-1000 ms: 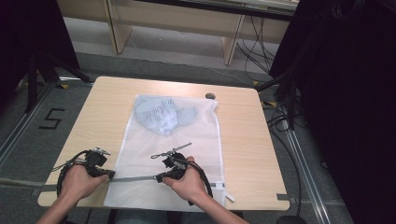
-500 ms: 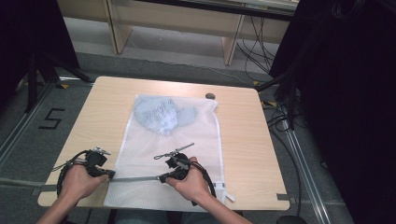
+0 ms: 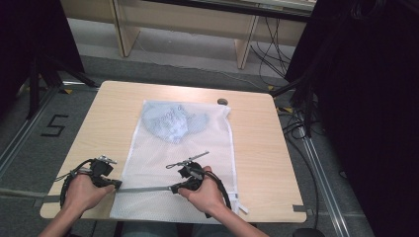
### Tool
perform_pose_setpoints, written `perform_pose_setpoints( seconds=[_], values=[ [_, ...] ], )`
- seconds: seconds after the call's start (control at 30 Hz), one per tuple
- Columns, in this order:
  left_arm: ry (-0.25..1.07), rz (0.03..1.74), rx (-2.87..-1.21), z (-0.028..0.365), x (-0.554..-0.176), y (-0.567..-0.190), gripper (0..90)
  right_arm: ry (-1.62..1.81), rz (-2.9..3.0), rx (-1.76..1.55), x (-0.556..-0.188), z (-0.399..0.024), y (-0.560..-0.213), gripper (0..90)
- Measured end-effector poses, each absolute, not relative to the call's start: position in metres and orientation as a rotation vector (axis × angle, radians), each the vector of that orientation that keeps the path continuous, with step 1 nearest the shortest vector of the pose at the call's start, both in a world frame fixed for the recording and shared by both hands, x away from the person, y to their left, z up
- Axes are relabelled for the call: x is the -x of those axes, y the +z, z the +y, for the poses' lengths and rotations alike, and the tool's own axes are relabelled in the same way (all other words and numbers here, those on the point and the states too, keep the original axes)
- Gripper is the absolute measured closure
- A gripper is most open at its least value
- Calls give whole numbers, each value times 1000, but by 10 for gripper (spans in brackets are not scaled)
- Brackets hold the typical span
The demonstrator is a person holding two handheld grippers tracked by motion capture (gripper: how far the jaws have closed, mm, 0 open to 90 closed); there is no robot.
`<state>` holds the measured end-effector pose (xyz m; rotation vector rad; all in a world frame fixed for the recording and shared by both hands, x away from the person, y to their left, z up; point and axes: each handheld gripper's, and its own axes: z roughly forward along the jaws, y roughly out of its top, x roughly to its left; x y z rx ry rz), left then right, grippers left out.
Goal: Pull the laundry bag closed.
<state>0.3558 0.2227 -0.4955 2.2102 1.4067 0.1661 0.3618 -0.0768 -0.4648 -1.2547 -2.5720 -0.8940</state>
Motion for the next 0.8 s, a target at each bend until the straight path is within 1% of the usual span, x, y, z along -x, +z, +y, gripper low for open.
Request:
perform_pose_setpoints(
  seconds=[0.1, 0.13, 0.17, 0.27, 0.33, 0.4, 0.67, 0.77, 0.8],
  values=[
    [164, 1414, -2202, 222, -355, -496, 900, -892, -2562, 1267, -362, -78, -465, 869],
    [156, 1396, -2245, 224, -356, -493, 900, -910, -2571, 1257, -362, -79, -465, 869],
    [142, 1396, -2248, 224, -356, -493, 900, -919, -2570, 1256, -363, -80, -464, 869],
    [141, 1395, -2250, 224, -356, -493, 900, -918, -2574, 1262, -364, -84, -464, 869],
    [168, 1407, -2209, 223, -356, -496, 900, -908, -2561, 1285, -363, -85, -463, 869],
    [147, 1398, -2246, 224, -356, -493, 900, -922, -2561, 1277, -364, -87, -464, 868],
    [134, 1419, -2235, 222, -355, -493, 900, -918, -2556, 1286, -364, -90, -464, 868],
    [140, 1390, -2255, 224, -356, -493, 900, -920, -2559, 1289, -365, -93, -464, 868],
    [142, 1410, -2241, 222, -355, -493, 900, -926, -2568, 1278, -365, -93, -464, 868]
  ],
)
